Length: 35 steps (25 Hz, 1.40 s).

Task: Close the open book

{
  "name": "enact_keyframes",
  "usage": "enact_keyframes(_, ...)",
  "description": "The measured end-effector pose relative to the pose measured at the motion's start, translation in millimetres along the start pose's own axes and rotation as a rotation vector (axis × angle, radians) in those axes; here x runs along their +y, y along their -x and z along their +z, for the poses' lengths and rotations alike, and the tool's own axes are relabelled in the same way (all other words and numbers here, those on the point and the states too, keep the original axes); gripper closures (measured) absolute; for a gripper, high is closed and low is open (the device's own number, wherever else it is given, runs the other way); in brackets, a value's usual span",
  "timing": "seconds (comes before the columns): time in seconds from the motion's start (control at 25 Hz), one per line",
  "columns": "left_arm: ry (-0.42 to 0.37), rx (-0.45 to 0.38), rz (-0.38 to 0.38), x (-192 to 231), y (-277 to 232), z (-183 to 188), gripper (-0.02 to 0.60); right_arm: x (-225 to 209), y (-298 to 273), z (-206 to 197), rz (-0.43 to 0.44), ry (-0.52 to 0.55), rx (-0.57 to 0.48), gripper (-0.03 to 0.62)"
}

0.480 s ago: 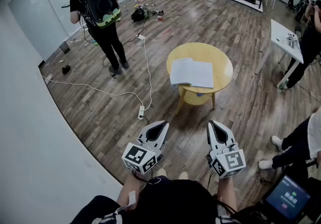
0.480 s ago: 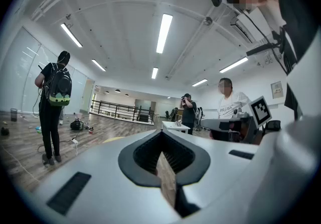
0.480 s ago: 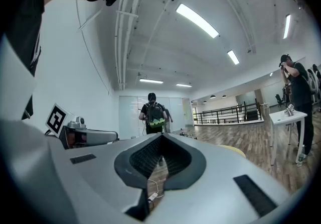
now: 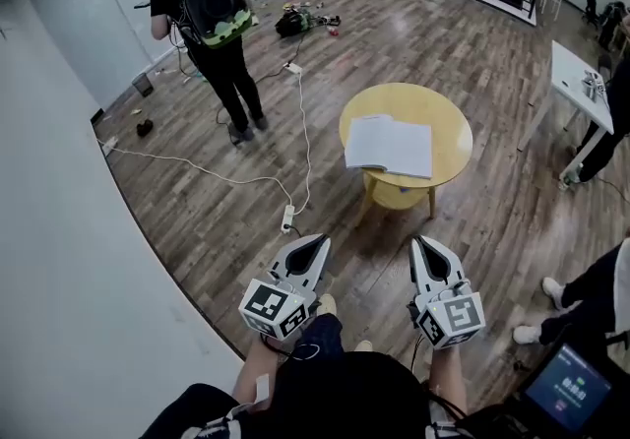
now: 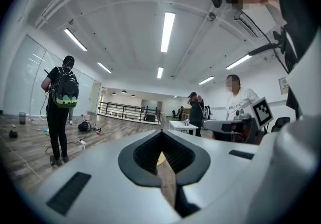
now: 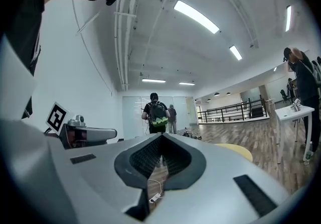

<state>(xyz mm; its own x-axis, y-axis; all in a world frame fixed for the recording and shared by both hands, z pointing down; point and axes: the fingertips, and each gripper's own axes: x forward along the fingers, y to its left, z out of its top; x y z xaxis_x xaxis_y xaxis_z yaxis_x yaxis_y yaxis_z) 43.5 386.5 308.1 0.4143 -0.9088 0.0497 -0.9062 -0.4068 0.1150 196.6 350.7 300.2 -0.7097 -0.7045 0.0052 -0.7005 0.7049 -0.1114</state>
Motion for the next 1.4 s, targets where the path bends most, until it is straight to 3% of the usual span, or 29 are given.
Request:
enact_keyframes(0.36,0.002,0.007,-0.016,93,-80,-15,0.583,-37,-114,-21,0.006,0.014,0.028,0.591)
enact_keyframes(0.88,0.037,0.023,-0.120,277,-215,23,0.583,-85,-324,-7,-0.092,0.005,0.062,0.591)
enact_keyframes(1.16,0.070,0.066,-0.167,312,-258,11,0.583,-110,-372,-17,-0.131,-0.006,0.107,0.591)
enact_keyframes(1.4,0.094,0.104,-0.153,325,-281,-11,0.583,-130,-395,-40,-0.120,-0.028,0.157,0.591)
